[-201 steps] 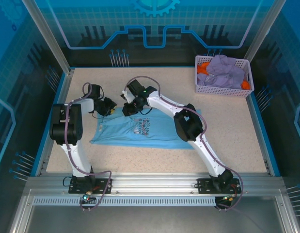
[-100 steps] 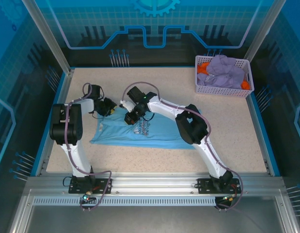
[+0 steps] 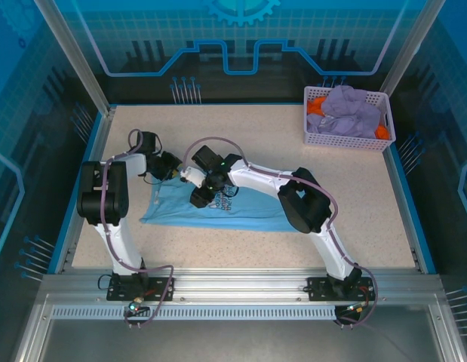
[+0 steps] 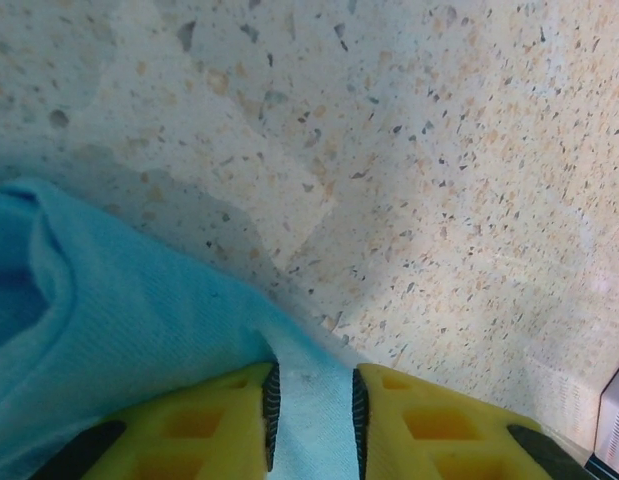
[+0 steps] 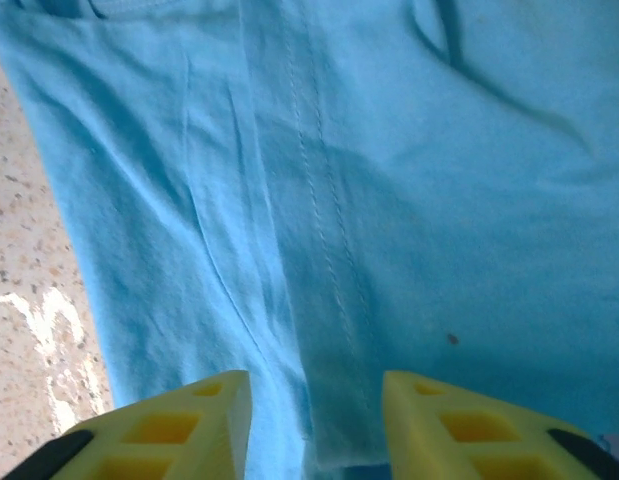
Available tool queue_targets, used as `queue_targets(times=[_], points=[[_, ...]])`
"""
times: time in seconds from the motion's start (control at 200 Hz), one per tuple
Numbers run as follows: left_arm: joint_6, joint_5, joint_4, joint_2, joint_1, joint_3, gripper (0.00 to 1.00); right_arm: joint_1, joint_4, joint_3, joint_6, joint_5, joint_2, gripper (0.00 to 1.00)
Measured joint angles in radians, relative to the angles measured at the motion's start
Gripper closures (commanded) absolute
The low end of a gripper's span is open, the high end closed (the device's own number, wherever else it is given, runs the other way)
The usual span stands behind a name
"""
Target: Fold and stack the t-shirts
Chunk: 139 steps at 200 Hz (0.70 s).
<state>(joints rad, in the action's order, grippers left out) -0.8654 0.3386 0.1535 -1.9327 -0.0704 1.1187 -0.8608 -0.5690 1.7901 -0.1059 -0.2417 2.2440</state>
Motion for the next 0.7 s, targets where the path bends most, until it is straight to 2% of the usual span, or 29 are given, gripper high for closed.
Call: queue_targets(times=[0.12, 0.275, 0.415, 0.56, 0.695], points=[[0.001, 0.006, -0.024, 0.005, 0.0, -0.011, 0.63, 0.011, 0.023, -0.044, 0.014, -0.003, -0.031, 0.6], [0.003, 0.0, -0.016, 0.066, 0.002, -0.051, 0.61, 0.077, 0.086, -0.126, 0.13, -0.079, -0.123, 0.62], [0.027, -0.066, 0.039, 0.209, 0.02, -0.077, 0.59, 0.208, 0.106, -0.174, 0.28, -0.042, -0.237, 0.6], [0.05, -0.152, 0.09, 0.359, 0.087, -0.101, 0.62, 0.35, 0.039, -0.19, 0.421, 0.108, -0.291, 0.58], [0.049, -0.195, 0.126, 0.351, 0.145, -0.108, 0.63, 0.494, 0.045, -0.404, 0.553, 0.137, -0.357, 0.55]])
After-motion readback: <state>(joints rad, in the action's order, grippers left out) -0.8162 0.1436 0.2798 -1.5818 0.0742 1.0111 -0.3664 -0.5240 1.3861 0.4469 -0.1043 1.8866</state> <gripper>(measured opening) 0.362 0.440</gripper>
